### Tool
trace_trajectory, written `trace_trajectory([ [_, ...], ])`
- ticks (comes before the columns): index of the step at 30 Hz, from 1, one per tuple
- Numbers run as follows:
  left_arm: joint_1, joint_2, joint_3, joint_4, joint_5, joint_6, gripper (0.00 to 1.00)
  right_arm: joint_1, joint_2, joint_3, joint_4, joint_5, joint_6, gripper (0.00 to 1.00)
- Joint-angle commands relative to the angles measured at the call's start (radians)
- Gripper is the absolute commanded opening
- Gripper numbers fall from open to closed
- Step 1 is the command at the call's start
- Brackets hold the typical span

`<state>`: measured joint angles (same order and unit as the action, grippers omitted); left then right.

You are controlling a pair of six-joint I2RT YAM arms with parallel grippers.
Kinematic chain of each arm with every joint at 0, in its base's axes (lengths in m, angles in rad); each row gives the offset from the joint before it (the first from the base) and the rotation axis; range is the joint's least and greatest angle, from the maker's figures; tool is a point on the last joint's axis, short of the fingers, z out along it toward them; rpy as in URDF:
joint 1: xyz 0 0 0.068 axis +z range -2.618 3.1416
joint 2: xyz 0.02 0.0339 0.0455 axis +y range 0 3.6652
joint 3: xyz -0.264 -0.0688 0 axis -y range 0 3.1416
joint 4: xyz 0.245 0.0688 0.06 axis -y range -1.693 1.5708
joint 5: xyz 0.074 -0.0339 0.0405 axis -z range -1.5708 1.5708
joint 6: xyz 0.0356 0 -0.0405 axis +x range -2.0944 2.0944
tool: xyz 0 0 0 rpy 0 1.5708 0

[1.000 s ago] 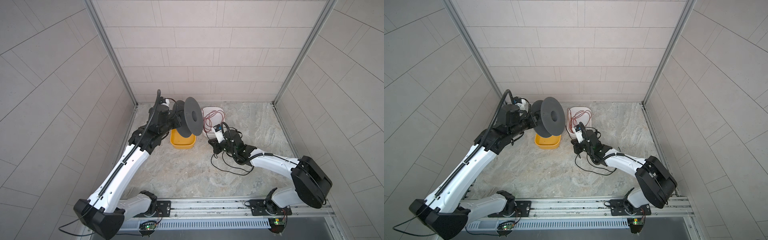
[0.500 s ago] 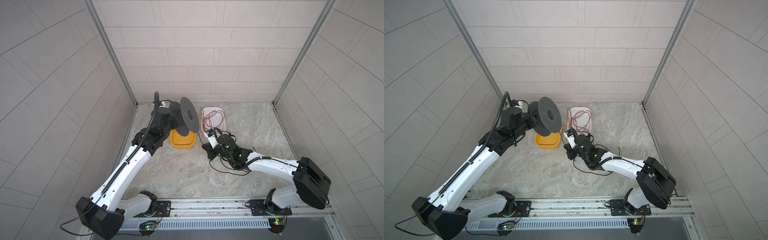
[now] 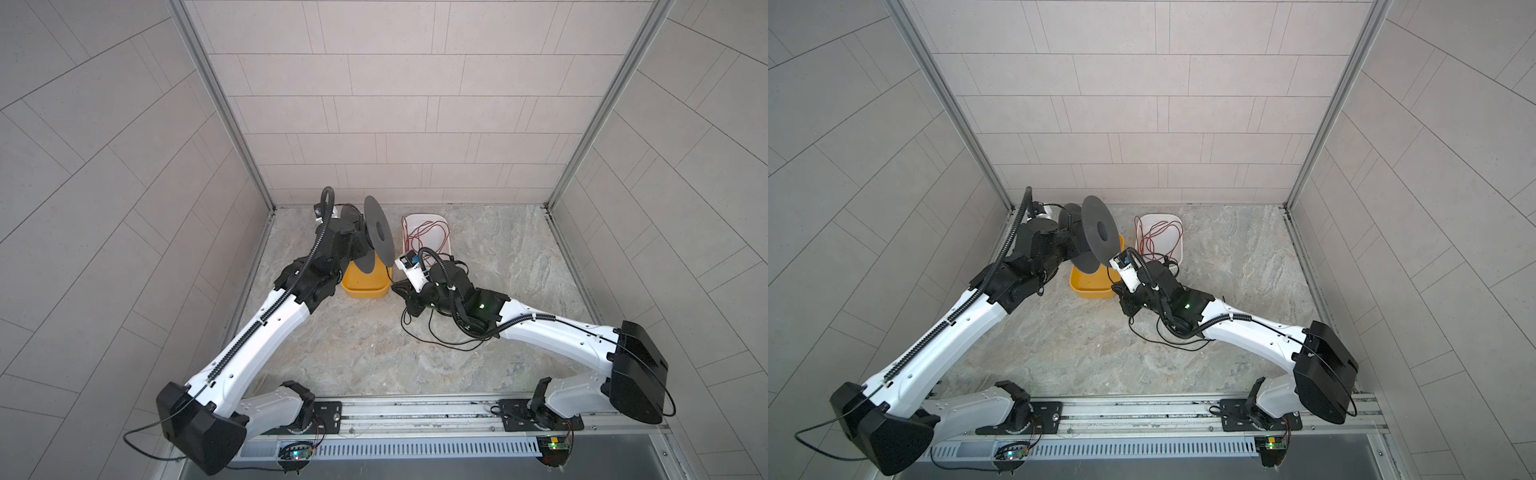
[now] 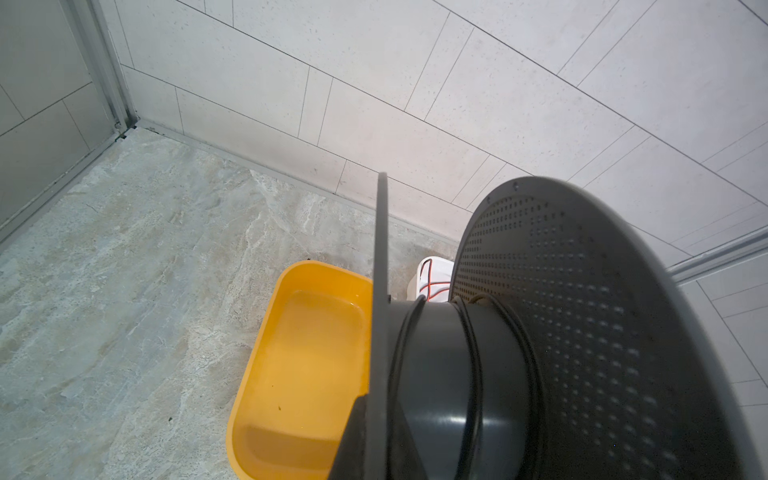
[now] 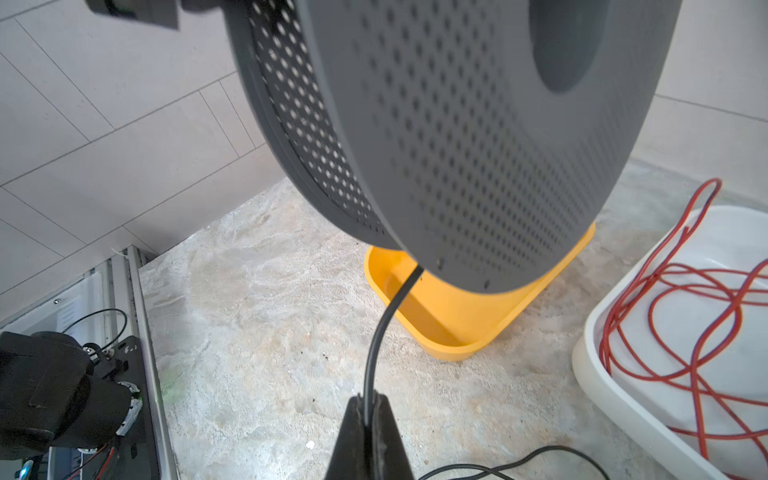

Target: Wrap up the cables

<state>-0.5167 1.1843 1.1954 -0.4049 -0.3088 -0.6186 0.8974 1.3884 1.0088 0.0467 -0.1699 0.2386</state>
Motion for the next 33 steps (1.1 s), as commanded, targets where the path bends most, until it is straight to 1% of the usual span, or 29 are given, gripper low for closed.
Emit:
trace_trajectory([
  [1,-0.025,0.002,0.007,0.065,-0.067,0.037,0.00,0.009,-0.030,0.050,-0.081,0.011,-0.045,0.00],
  [7,-0.071,0.027,0.029,0.029,-0.151,0.111,0.00,0.009,-0.035,0.133,-0.172,0.012,-0.100,0.00],
  [12,-0.102,0.047,0.051,0.001,-0.185,0.165,0.00,0.009,-0.043,0.200,-0.241,0.031,-0.150,0.00],
  [16,-0.126,0.058,0.061,-0.013,-0.200,0.203,0.00,0.009,-0.046,0.233,-0.258,0.063,-0.181,0.00],
  [24,-0.151,0.069,0.097,-0.062,-0.169,0.241,0.00,0.004,-0.034,0.298,-0.254,0.117,-0.196,0.00],
  [27,-0.152,0.065,0.099,-0.070,-0.131,0.267,0.00,0.003,-0.032,0.304,-0.236,0.142,-0.193,0.00],
  [33,-0.156,0.072,0.107,-0.097,-0.115,0.291,0.00,-0.008,-0.037,0.309,-0.208,0.188,-0.184,0.00],
])
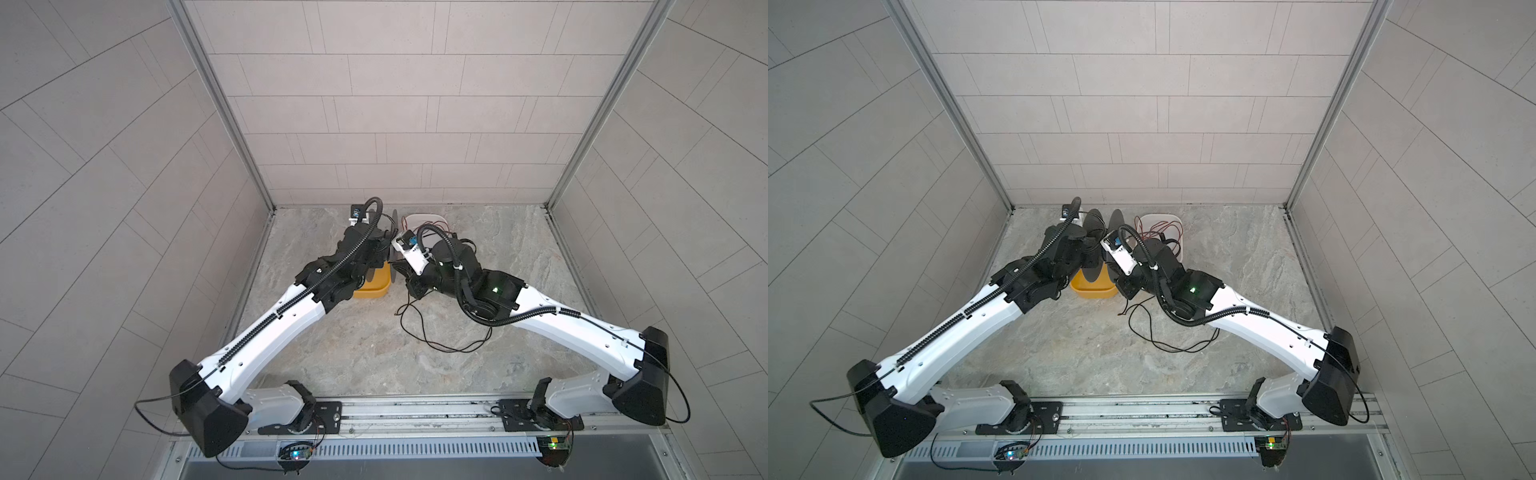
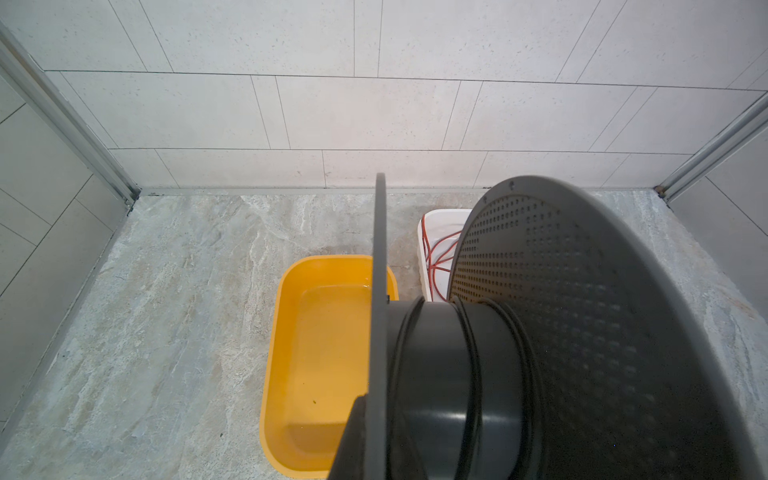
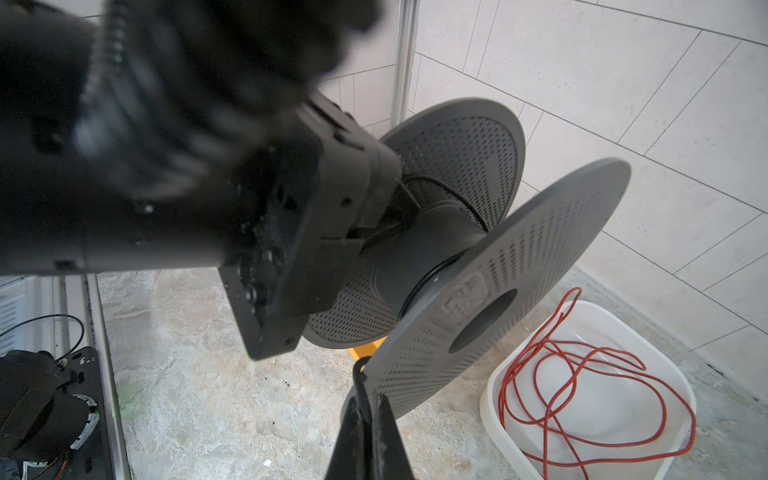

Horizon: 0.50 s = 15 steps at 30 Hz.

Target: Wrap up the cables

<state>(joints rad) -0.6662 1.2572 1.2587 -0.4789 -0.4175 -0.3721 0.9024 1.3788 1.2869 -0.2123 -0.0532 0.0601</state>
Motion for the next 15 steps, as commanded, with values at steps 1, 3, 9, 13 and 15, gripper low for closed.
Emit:
trace_trajectory([
  [1,-0.010,0.002,0.046,-0.026,-0.004,0.048,0.00,-0.017,-0.028,0.029,0.061,0.074,-0.001,0.00],
  [3,-0.016,0.008,0.052,-0.030,0.003,0.061,0.00,-0.022,-0.029,0.026,0.078,0.082,0.007,0.00],
  [9,-0.030,0.019,0.061,-0.046,0.023,0.100,0.00,-0.036,-0.027,0.011,0.122,0.118,0.014,0.00],
  [13,-0.033,0.012,0.080,-0.077,0.017,0.105,0.00,-0.051,-0.021,-0.010,0.123,0.110,0.017,0.00],
  [15,-0.033,0.011,0.099,-0.101,0.020,0.110,0.00,-0.054,-0.028,-0.033,0.131,0.107,0.023,0.00],
])
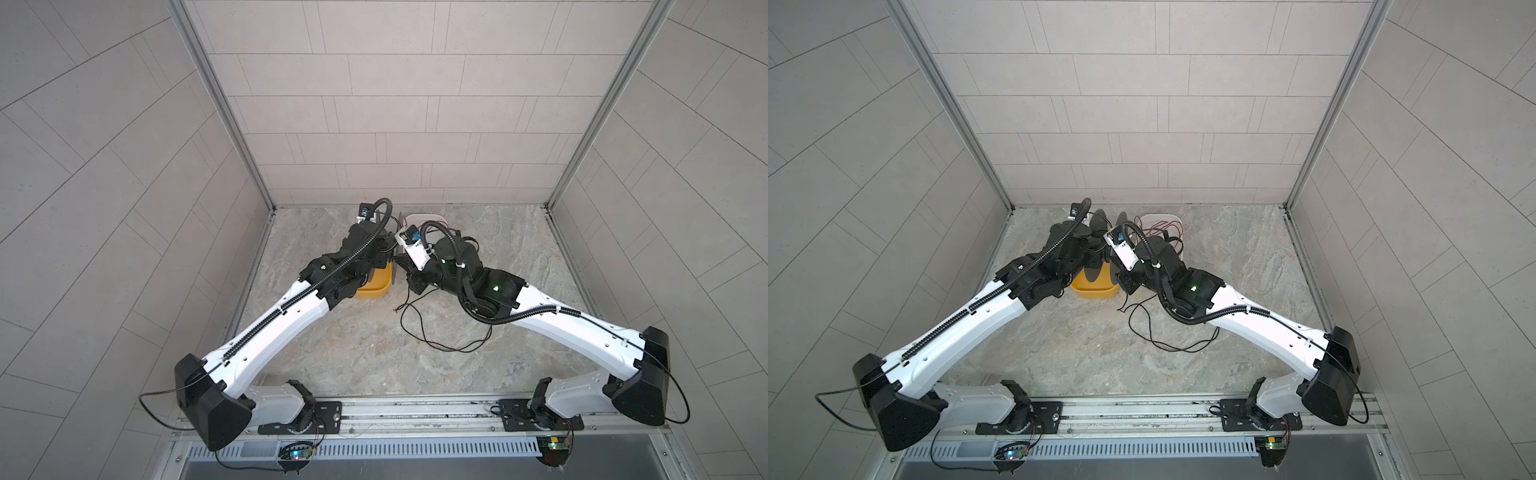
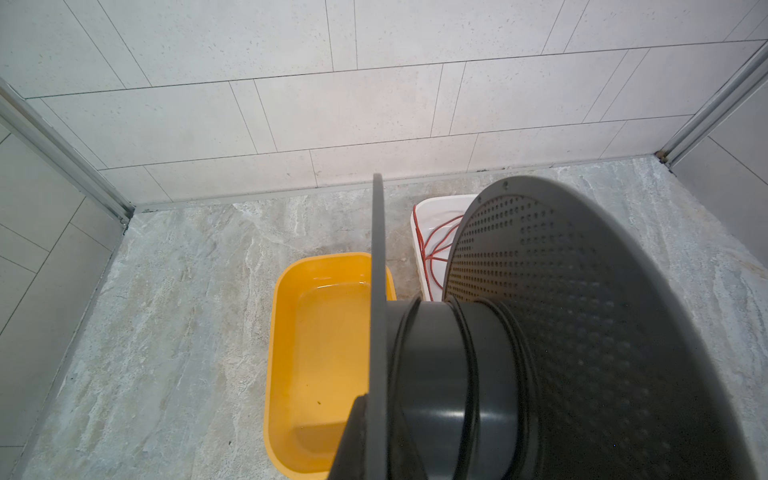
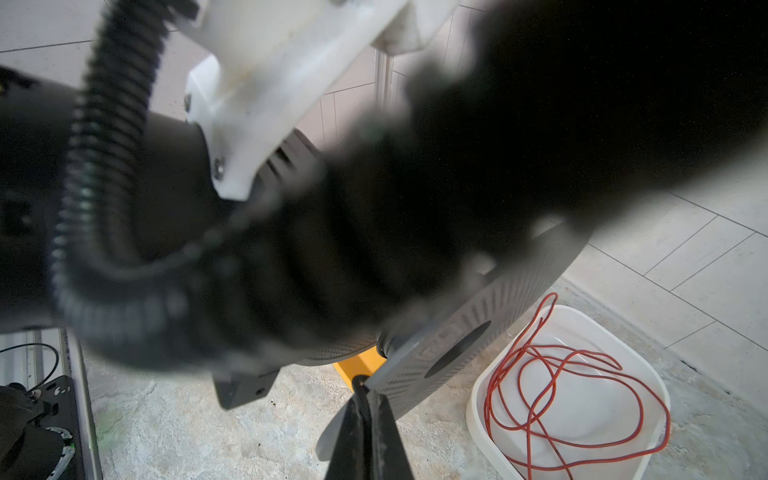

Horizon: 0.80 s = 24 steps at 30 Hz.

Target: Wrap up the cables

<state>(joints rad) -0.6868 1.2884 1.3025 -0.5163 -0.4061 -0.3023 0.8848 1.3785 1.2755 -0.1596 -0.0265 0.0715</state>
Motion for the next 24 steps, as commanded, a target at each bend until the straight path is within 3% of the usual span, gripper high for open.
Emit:
trace_trajectory([
  [1,-0.012,-0.019,0.064,-0.076,0.009,0.041,0.00,-0.038,-0.033,-0.036,0.088,0.078,0.016,0.00],
  [24,-0.012,-0.005,0.146,-0.152,0.005,0.066,0.00,-0.049,-0.069,-0.143,0.125,0.005,0.049,0.26],
])
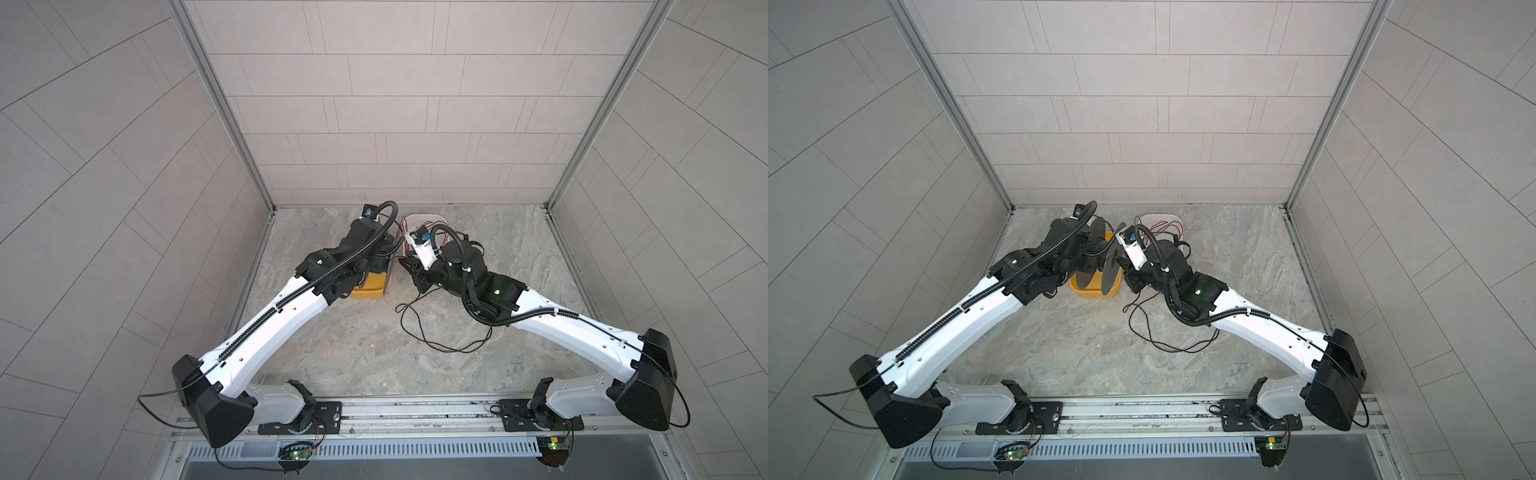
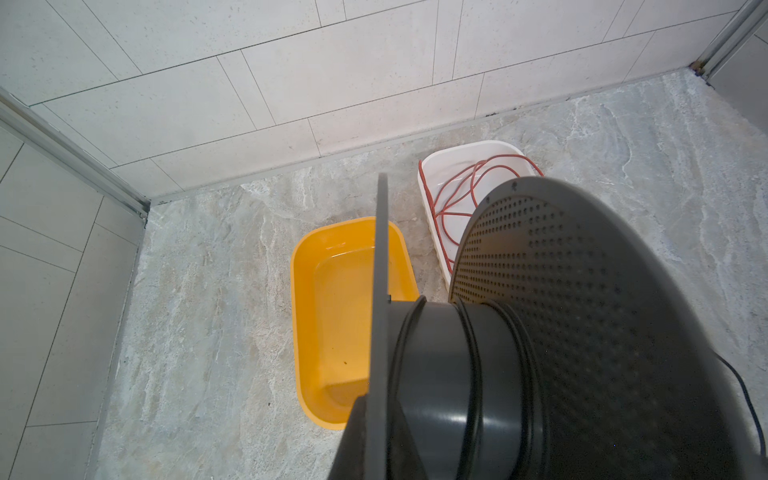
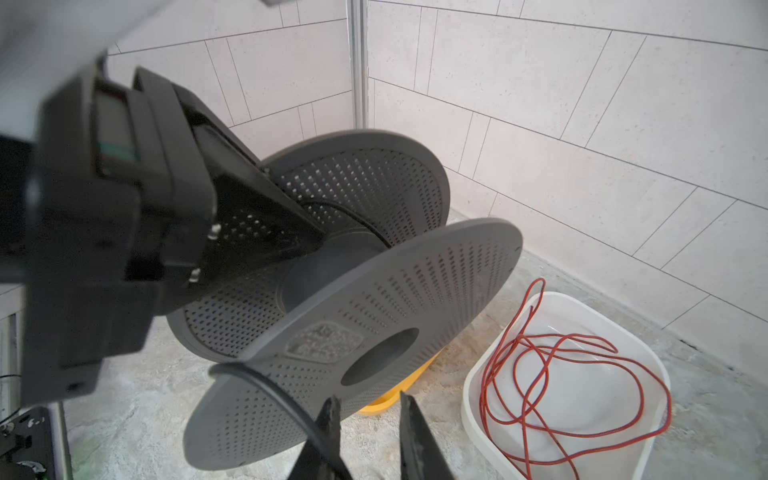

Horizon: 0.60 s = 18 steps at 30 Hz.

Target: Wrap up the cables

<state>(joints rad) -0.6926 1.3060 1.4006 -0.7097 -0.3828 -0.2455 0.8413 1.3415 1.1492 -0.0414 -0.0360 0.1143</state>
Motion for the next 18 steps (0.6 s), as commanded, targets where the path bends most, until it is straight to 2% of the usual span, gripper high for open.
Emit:
trace_trajectory([
  [1,-0.006,-0.023,0.050,0.039,-0.018,0.009,0.00,-0.005,-0.037,-0.024,0.006,0.016,0.007,0.26],
  [18,-0.006,-0.015,0.074,0.021,-0.012,0.009,0.00,-0.007,-0.171,-0.237,0.051,0.021,0.061,0.29],
])
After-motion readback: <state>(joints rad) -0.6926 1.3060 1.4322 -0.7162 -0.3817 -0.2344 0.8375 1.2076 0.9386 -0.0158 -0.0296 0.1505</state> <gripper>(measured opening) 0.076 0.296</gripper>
